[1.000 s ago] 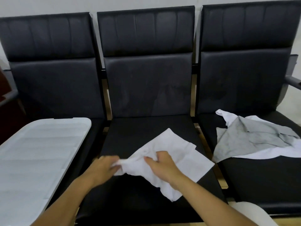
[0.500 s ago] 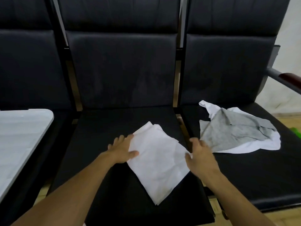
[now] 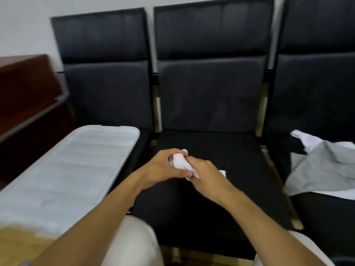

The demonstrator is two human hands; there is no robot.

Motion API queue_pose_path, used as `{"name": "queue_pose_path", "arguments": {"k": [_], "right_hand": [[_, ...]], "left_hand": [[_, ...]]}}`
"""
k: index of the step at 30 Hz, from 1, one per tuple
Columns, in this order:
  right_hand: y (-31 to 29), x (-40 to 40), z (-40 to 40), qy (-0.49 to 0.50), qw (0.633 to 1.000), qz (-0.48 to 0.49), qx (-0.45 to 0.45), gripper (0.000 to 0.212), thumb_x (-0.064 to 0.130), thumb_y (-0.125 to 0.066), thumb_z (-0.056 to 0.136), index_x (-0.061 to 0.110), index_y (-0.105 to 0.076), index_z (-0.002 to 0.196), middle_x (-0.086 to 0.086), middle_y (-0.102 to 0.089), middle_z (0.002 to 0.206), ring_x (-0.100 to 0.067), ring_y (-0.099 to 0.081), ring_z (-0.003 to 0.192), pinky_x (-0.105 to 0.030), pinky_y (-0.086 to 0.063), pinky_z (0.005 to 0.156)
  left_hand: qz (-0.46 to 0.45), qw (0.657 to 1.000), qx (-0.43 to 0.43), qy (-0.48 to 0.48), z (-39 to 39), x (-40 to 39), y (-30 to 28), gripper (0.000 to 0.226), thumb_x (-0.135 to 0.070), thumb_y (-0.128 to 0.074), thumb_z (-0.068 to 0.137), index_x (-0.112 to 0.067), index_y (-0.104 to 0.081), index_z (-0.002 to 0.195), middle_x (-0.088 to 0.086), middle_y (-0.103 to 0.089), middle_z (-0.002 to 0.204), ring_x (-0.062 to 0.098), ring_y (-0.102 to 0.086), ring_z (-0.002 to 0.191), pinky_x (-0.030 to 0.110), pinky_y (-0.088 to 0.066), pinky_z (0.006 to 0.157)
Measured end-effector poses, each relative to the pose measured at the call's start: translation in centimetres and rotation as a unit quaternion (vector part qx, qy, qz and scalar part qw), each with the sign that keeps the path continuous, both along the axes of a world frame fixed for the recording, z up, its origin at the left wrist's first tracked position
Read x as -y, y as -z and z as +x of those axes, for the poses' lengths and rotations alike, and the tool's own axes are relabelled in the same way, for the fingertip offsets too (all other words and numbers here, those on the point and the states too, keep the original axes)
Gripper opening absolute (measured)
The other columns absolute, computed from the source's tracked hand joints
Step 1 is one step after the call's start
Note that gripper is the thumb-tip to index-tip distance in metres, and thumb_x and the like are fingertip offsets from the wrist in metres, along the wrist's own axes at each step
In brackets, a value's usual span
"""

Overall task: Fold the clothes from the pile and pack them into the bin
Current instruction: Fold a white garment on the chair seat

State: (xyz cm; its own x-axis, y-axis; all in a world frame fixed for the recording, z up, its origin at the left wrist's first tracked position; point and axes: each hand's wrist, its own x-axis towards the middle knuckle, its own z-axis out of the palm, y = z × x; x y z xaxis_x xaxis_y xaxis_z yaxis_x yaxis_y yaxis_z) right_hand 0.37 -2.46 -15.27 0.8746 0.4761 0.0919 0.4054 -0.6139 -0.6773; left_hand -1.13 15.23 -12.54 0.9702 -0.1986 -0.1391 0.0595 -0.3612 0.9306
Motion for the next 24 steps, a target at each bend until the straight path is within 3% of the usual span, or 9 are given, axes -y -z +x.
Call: {"name": "queue_pose_path", "arguments": {"k": [2, 4, 6, 9, 12, 16, 18, 21, 24], "right_hand": [[-1.6, -2.4, -1.7, -0.074, 0.996, 0.04, -0.001, 0.025, 0.008, -0.056, 0.093, 0.022, -0.066, 0.112, 0.005, -0.068, 0.097, -0.011, -0.065, 0.085, -0.031, -0.054, 0.075], [-3.0, -6.2, -3.8, -0.132, 0.989, 0.059, 0.004, 0.021, 0.009, -0.057, 0.094, 0.019, -0.068, 0.11, 0.004, -0.069, 0.095, -0.009, -0.064, 0.084, -0.027, -0.053, 0.073], [-3.8, -10.2, -5.9, -0.186, 0.98, 0.07, 0.011, 0.018, 0.018, -0.063, 0.094, 0.023, -0.067, 0.111, 0.007, -0.069, 0.097, -0.005, -0.064, 0.087, -0.022, -0.052, 0.073], [-3.7, -16.3, -9.0, -0.261, 0.964, 0.031, -0.043, 0.007, 0.033, -0.068, 0.089, 0.033, -0.065, 0.095, 0.013, -0.066, 0.088, 0.001, -0.06, 0.079, -0.018, -0.048, 0.068], [-2.6, -21.9, -12.4, -0.344, 0.935, -0.053, -0.07, 0.017, 0.035, -0.063, 0.094, 0.025, -0.063, 0.081, 0.006, -0.062, 0.075, -0.006, -0.058, 0.067, -0.024, -0.043, 0.061], [0.0, -29.2, -17.4, -0.396, 0.908, -0.113, -0.073, 0.034, 0.03, -0.061, 0.095, 0.009, -0.05, 0.071, -0.001, -0.048, 0.068, -0.015, -0.045, 0.062, -0.033, -0.035, 0.062], [1.3, -32.2, -19.6, -0.41, 0.899, -0.137, -0.061, 0.031, 0.032, -0.061, 0.094, 0.006, -0.057, 0.077, -0.005, -0.056, 0.071, -0.018, -0.051, 0.064, -0.032, -0.038, 0.063], [2.5, -35.8, -22.2, -0.426, 0.885, -0.183, -0.031, 0.023, 0.031, -0.061, 0.094, 0.022, -0.063, 0.074, 0.002, -0.062, 0.075, -0.015, -0.059, 0.07, -0.031, -0.045, 0.062], [2.6, -38.0, -23.6, -0.431, 0.88, -0.197, 0.003, 0.035, 0.029, -0.06, 0.097, 0.034, -0.05, 0.064, 0.01, -0.052, 0.068, -0.004, -0.05, 0.063, -0.023, -0.035, 0.053]], "left_hand": [[0.176, 0.98, 0.092, -0.027, -3.2, -4.1, -1.1, 0.034, -0.018, -0.086, 0.071, -0.02, -0.07, 0.101, 0.001, -0.069, 0.096, 0.009, -0.066, 0.09, 0.025, -0.053, 0.075], [0.335, 0.918, 0.199, -0.074, -7.5, -8.4, -2.3, 0.017, -0.029, -0.079, 0.078, -0.017, -0.069, 0.084, -0.001, -0.052, 0.081, 0.012, -0.05, 0.08, 0.031, -0.041, 0.068], [0.408, 0.873, 0.244, -0.107, -12.2, -12.4, -3.7, 0.026, -0.04, -0.071, 0.078, -0.015, -0.068, 0.079, -0.001, -0.047, 0.086, 0.018, -0.045, 0.08, 0.033, -0.039, 0.066], [0.323, 0.899, 0.217, -0.198, -21.0, -18.3, -6.0, 0.03, -0.046, -0.064, 0.081, -0.016, -0.06, 0.076, -0.004, -0.057, 0.075, 0.008, -0.053, 0.071, 0.026, -0.041, 0.062], [0.269, 0.904, 0.18, -0.28, -29.4, -22.9, -6.8, 0.03, -0.035, -0.07, 0.088, -0.007, -0.06, 0.082, 0.009, -0.06, 0.073, 0.009, -0.055, 0.065, 0.027, -0.042, 0.059], [0.253, 0.894, 0.083, -0.36, -40.3, -28.4, -4.1, 0.016, -0.025, -0.074, 0.088, -0.013, -0.065, 0.088, 0.004, -0.066, 0.082, 0.007, -0.062, 0.072, 0.023, -0.047, 0.062], [0.25, 0.879, 0.022, -0.405, -44.8, -30.1, -1.2, 0.018, -0.03, -0.075, 0.086, -0.015, -0.066, 0.088, 0.002, -0.068, 0.084, 0.011, -0.065, 0.077, 0.024, -0.049, 0.065], [0.235, 0.859, -0.043, -0.452, -48.9, -31.3, 2.8, 0.03, -0.047, -0.068, 0.077, -0.018, -0.067, 0.083, -0.002, -0.07, 0.081, 0.014, -0.065, 0.076, 0.032, -0.052, 0.066], [0.199, 0.847, -0.051, -0.491, -50.3, -31.7, 5.8, 0.011, -0.037, -0.068, 0.078, -0.026, -0.067, 0.079, -0.009, -0.07, 0.079, 0.008, -0.064, 0.073, 0.032, -0.053, 0.066]]}}
